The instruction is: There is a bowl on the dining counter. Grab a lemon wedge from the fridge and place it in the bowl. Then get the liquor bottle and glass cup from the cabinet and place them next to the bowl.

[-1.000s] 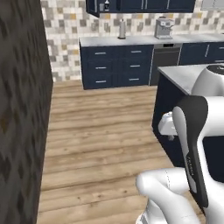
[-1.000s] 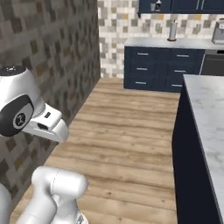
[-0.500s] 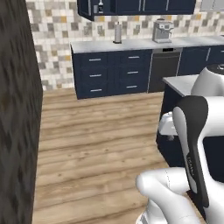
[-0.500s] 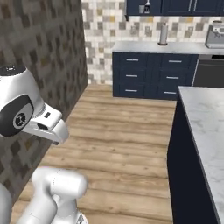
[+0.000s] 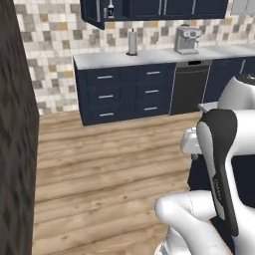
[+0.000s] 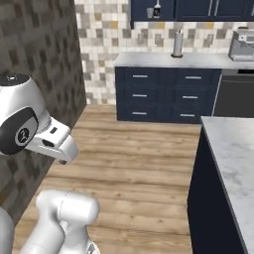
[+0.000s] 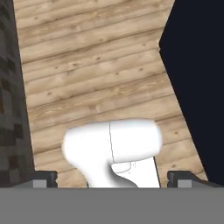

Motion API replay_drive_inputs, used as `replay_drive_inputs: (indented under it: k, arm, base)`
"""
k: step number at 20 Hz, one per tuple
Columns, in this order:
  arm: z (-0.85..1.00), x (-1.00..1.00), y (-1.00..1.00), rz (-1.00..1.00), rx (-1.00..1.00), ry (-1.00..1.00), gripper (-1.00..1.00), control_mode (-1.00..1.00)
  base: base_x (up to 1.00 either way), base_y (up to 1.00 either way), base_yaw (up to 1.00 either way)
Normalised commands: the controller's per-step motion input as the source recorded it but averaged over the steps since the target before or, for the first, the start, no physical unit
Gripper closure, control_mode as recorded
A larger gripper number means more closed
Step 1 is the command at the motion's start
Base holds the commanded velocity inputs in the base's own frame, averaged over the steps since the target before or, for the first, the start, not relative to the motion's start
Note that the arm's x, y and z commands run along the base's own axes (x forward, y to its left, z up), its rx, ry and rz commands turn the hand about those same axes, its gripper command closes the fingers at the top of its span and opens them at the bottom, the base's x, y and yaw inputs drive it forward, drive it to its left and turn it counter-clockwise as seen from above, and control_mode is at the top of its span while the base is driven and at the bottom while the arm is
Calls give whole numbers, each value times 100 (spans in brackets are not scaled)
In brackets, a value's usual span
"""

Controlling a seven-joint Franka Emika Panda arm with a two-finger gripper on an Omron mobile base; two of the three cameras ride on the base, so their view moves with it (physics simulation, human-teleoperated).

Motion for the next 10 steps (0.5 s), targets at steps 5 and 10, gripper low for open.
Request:
replay_drive_inputs:
  k: [5, 10]
  arm:
    - [0, 0, 0, 0, 0, 0, -100, 100]
    - [0, 0, 0, 0, 0, 0, -100, 100]
  base:
    - [100, 0, -10]
    - [100, 0, -7]
